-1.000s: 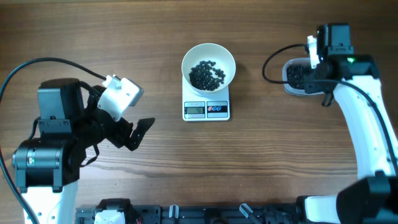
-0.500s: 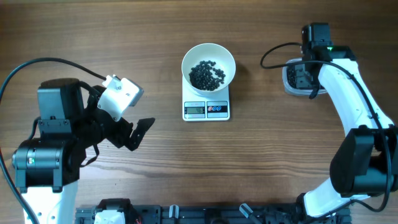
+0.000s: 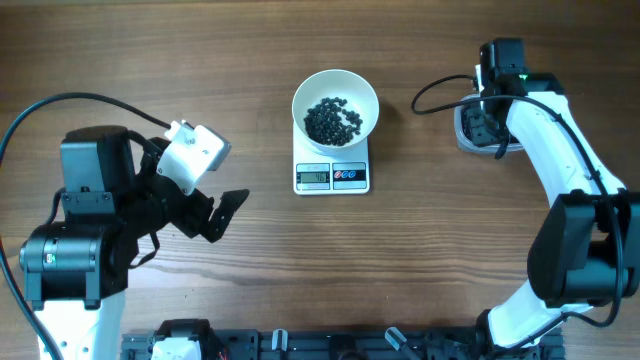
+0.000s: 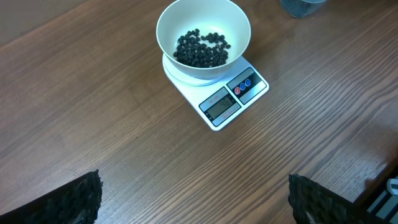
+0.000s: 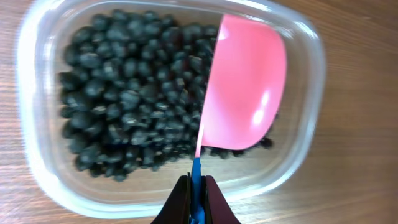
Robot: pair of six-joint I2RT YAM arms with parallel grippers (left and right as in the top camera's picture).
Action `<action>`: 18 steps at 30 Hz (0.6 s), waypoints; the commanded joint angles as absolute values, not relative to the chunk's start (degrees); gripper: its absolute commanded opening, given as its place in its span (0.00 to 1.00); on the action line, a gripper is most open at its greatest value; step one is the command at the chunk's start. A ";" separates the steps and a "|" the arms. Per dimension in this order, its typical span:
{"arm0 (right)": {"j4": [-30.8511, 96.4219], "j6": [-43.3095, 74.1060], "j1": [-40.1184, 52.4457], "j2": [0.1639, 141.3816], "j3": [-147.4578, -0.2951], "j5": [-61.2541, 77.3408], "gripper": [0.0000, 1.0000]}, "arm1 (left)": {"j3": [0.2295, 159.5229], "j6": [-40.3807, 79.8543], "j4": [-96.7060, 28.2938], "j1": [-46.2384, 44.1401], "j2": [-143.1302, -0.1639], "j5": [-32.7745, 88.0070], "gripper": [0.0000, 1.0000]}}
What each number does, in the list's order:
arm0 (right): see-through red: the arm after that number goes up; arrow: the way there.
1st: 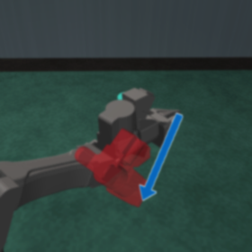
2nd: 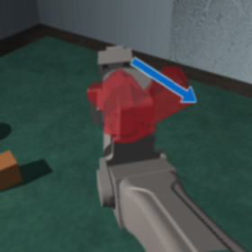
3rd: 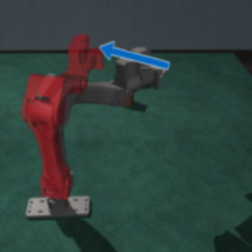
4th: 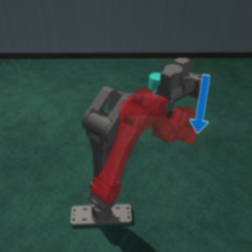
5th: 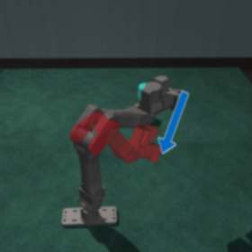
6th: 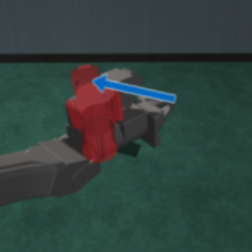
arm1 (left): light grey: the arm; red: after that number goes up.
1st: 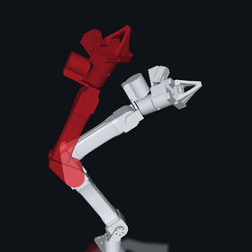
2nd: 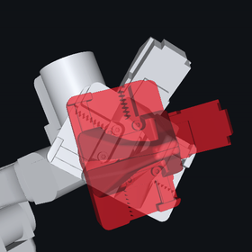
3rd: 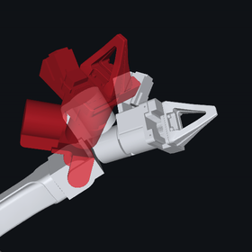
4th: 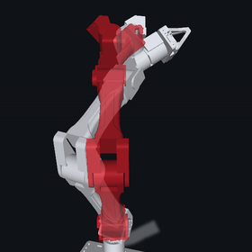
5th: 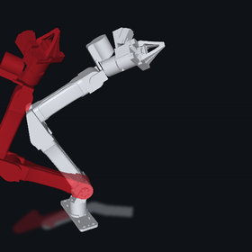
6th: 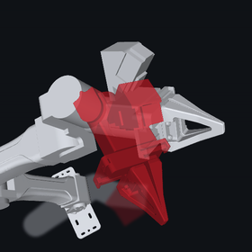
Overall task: Scoop item into bowl and weigh 150g on scale
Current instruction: 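Move the empty scoop right back over the bean tub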
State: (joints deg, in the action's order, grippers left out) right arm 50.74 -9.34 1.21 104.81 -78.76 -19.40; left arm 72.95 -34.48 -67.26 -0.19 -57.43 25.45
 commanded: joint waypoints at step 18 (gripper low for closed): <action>53.56 -8.80 -4.99 106.65 -78.04 7.29 0.04 | 73.93 -35.59 -67.13 0.23 -57.54 26.74 1.00</action>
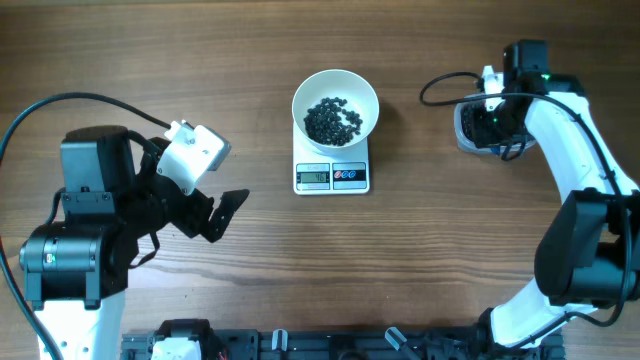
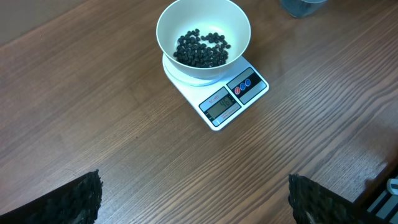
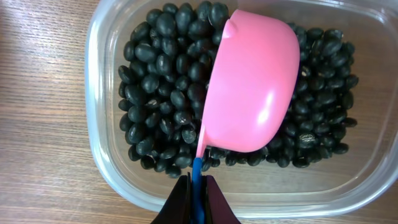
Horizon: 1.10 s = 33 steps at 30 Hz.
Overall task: Scoop item into bowl and weigh 150g on scale
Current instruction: 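Move the empty scoop right back over the bean tub, then lower the scoop into the black beans and fill it again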
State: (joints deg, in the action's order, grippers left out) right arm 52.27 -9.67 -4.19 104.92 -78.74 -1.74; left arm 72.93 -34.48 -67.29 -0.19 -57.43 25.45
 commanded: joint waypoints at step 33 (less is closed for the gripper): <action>52.53 -2.55 -15.94 106.67 -75.18 25.82 0.04 | 73.95 -35.59 -67.13 0.23 -57.54 26.74 1.00</action>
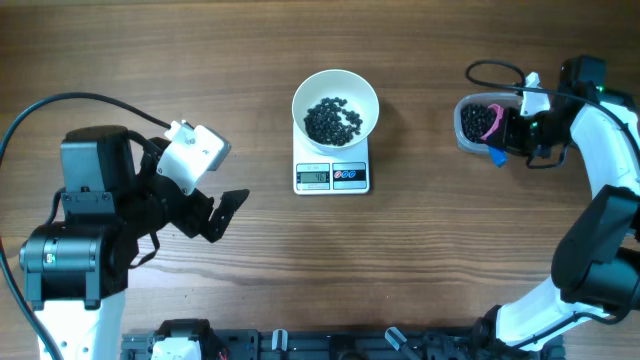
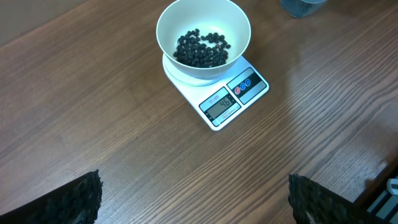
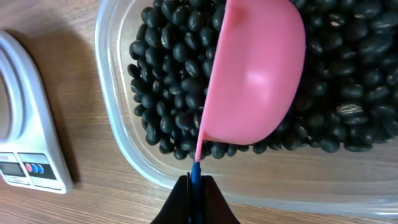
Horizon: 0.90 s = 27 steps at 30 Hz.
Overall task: Scoop item into bowl and weigh 150g on scale
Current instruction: 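Lower the scoop into the black beans and fill it again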
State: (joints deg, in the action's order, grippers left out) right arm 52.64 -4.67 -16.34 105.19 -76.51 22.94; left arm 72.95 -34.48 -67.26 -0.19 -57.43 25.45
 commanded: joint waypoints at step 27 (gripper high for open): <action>55.37 0.14 -21.69 106.67 -75.18 32.03 0.04 | 73.93 -35.59 -67.13 0.23 -57.54 26.74 1.00</action>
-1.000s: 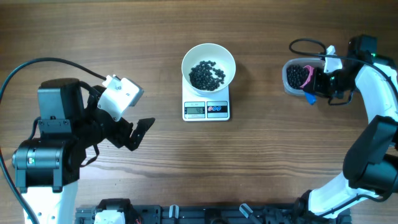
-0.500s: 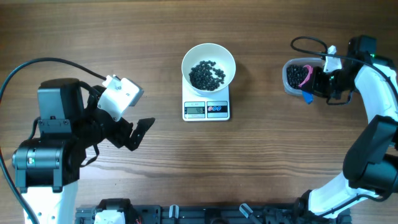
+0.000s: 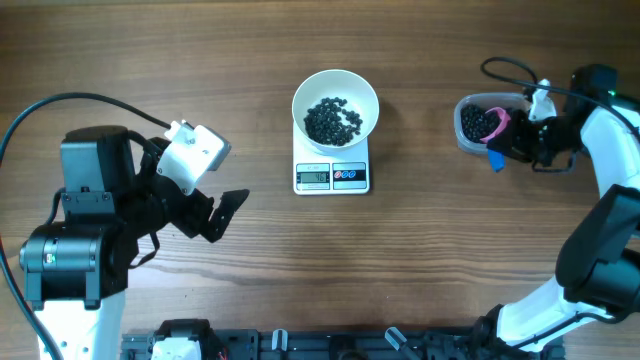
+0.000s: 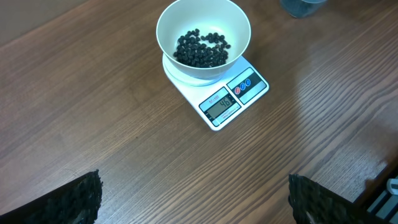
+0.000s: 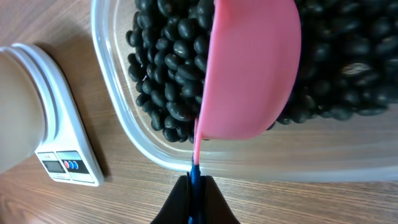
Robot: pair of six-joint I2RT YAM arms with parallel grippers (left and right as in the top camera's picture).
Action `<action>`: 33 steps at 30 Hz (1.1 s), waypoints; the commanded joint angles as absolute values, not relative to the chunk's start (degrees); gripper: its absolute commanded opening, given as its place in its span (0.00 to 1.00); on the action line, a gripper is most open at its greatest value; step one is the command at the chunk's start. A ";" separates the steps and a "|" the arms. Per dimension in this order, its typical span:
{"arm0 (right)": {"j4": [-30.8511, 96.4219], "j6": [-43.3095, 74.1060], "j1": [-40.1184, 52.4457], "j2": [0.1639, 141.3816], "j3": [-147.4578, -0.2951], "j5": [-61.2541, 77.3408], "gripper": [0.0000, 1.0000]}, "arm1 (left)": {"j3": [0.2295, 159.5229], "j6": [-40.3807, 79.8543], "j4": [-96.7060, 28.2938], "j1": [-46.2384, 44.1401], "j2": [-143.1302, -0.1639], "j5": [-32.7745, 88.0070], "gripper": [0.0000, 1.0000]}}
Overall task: Scoop item into bowl and weigh 150g on scale
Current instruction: 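Lower the scoop into the black beans and fill it again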
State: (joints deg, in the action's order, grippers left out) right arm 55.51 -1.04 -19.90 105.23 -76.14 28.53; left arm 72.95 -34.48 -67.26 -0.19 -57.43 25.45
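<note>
A white bowl [image 3: 335, 104] with a layer of black beans stands on the white scale [image 3: 332, 177]; both also show in the left wrist view, bowl [image 4: 203, 40] on scale [image 4: 233, 99]. At the right, a clear tub [image 3: 480, 125] holds black beans [image 5: 168, 68]. My right gripper [image 5: 196, 183] is shut on the blue handle of the pink scoop [image 5: 249, 65], whose cup is tipped on its side in the beans. My left gripper [image 4: 193, 196] hangs open over bare table, well left of the scale.
The scale's edge [image 5: 59, 146] shows at the left of the right wrist view, close to the tub. A black cable [image 3: 500, 68] loops behind the right arm. Wooden tabletop [image 3: 400, 260] surrounds everything.
My right arm has shifted a little to the right and turned further; the scoop's cup sits tipped in the beans nearer the tub's left wall. The left arm has not moved.
My right gripper held the pink scoop over the tub, approaching from behind it. At each later moment the arm stood further right and the scoop lay lower and more tipped in the beans. The bowl, scale and left arm stayed put.
</note>
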 commanded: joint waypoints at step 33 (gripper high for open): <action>57.91 -4.49 -29.76 106.67 -75.18 53.80 0.05 | 73.95 -35.59 -67.13 0.23 -57.54 26.74 1.00</action>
State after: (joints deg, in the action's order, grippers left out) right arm 57.84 -3.09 -29.47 105.58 -75.46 49.60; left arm 72.95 -34.48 -67.26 -0.19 -57.43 25.45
